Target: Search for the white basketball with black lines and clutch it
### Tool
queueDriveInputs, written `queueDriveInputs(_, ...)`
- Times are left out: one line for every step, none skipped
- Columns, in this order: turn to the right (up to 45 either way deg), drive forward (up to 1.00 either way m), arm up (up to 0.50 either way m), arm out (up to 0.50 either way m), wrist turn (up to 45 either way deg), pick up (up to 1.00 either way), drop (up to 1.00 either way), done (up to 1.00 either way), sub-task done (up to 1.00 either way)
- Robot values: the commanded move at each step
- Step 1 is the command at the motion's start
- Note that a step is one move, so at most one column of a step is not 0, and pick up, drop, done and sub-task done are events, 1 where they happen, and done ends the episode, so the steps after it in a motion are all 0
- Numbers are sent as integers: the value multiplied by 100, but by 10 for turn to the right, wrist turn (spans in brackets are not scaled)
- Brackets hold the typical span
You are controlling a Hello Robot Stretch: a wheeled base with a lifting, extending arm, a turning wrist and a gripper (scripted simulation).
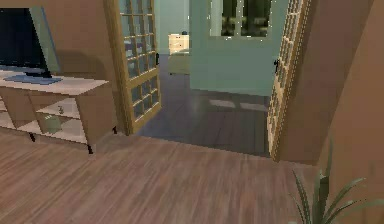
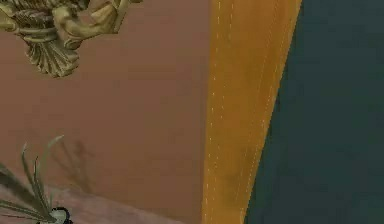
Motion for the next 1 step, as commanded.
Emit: queueDriveInputs(0,100,0,0,0,0,0,0,0)
